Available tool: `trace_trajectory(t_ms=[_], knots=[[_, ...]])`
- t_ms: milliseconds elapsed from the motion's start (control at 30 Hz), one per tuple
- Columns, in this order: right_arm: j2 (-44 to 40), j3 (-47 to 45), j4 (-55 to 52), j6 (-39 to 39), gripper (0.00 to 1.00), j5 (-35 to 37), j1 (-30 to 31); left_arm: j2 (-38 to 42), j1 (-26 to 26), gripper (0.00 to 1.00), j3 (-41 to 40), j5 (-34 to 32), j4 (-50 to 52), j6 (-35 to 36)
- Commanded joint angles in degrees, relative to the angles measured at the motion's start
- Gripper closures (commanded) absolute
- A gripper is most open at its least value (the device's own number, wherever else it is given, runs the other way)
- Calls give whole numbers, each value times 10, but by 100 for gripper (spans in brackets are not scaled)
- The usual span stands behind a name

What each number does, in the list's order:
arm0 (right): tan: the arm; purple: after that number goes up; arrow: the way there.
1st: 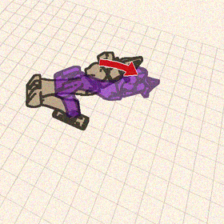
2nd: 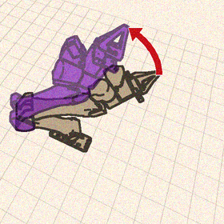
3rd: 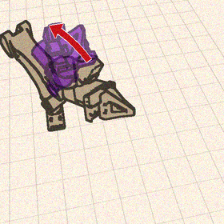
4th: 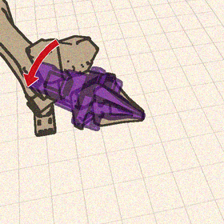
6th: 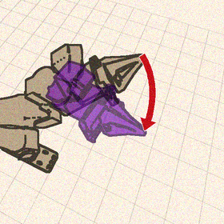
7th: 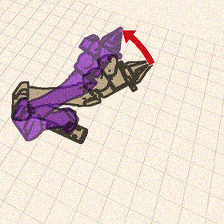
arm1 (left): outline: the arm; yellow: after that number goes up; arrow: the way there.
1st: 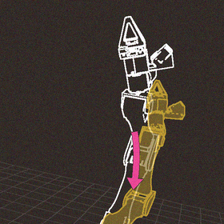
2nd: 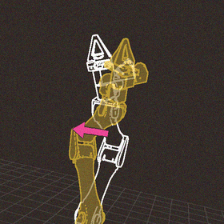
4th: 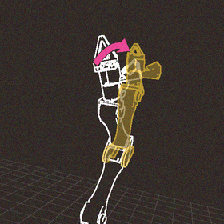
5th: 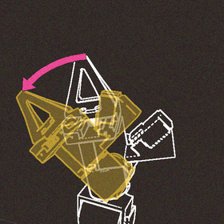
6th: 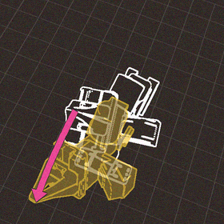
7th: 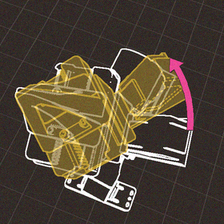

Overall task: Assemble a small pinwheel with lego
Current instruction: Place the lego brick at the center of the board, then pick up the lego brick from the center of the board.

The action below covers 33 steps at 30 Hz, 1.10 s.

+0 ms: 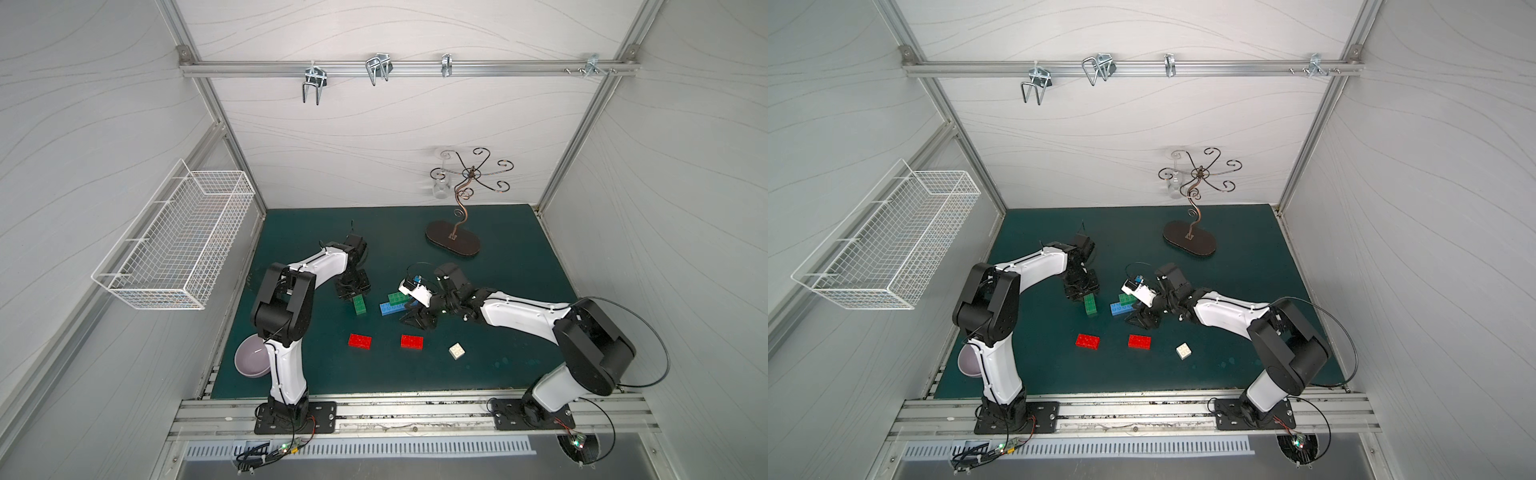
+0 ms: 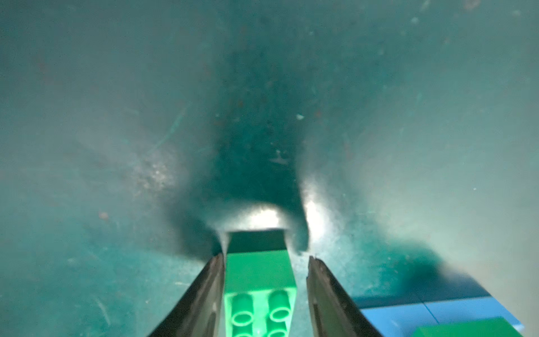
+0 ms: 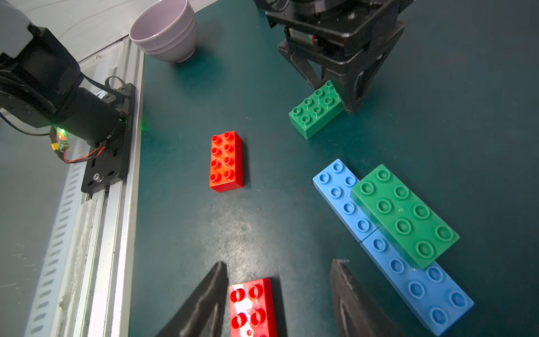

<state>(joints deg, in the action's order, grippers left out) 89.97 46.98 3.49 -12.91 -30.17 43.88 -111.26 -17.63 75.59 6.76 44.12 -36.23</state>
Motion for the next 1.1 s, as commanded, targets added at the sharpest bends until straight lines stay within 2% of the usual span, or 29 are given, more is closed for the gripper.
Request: trace_trajectory(t_ms=[0, 167, 433, 800, 967, 1033, 1067], knots=[[6, 13, -23, -1, 41, 6, 6, -23, 5, 49, 40, 29, 24, 26], [4, 18, -35, -6, 41, 11, 7, -38, 13, 53, 58, 30, 59, 41], [6, 21, -43, -8, 41, 16, 7, -61, 13, 53, 90, 41, 87, 87], [2, 22, -58, -16, 41, 27, 8, -97, 13, 56, 107, 40, 126, 101], [6, 28, -66, -20, 41, 31, 8, -96, 9, 61, 115, 28, 138, 104], [6, 28, -67, -22, 42, 35, 8, -99, 8, 72, 118, 28, 147, 106], [6, 28, -67, -23, 42, 35, 7, -100, 7, 74, 119, 31, 149, 107]])
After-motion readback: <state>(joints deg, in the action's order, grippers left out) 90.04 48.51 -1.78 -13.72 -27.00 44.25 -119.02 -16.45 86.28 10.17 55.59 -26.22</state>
